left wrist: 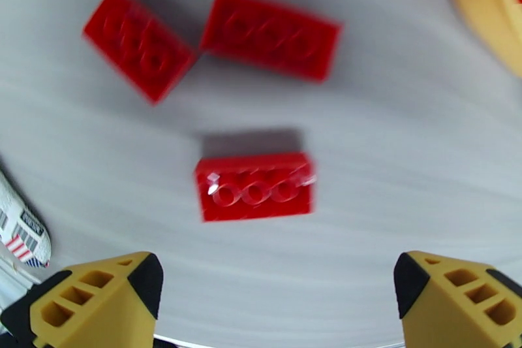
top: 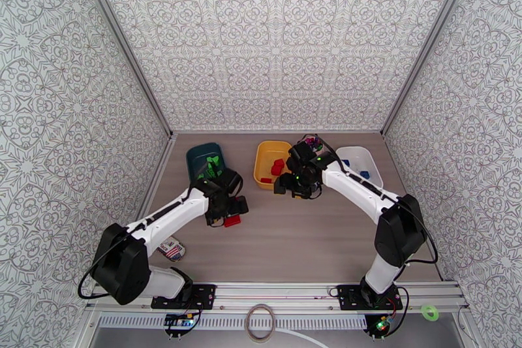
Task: Sort the legos into containers by color
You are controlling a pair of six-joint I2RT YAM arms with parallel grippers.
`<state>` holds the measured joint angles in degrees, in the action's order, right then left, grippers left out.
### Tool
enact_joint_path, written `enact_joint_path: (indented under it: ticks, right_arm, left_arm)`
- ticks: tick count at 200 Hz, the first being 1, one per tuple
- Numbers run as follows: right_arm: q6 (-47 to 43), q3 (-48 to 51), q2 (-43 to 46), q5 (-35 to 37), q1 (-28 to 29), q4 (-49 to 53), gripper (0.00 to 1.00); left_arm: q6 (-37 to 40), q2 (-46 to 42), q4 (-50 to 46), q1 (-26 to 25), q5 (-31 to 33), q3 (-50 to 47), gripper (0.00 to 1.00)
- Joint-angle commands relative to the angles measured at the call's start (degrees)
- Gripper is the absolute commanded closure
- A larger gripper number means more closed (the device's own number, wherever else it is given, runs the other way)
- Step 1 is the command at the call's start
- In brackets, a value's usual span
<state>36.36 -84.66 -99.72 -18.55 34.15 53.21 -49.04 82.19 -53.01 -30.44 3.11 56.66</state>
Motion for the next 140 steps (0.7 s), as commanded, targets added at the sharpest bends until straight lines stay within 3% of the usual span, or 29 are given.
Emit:
enact_joint_path:
  ticks: [1,71,140]
  right_arm:
    - [-0.94,-1.21,-0.91,-0.79,0.46,0.18,0.28]
    - [-1.39,-1.16,-0.56,-0.44,0.48,1.34,0.25]
    - [-1.02,-1.05,0.0,0.26,0.46,2.02,0.25]
  left_arm:
    - [-1.96,1.39,2.48,-0.9,-0.71,-1.0,0.01]
    - [0.13,8.2,7.8,1.1,-3.67,-2.08,0.03]
    - [3.74,14.08,7.0,2.27,-3.15,0.33,0.09]
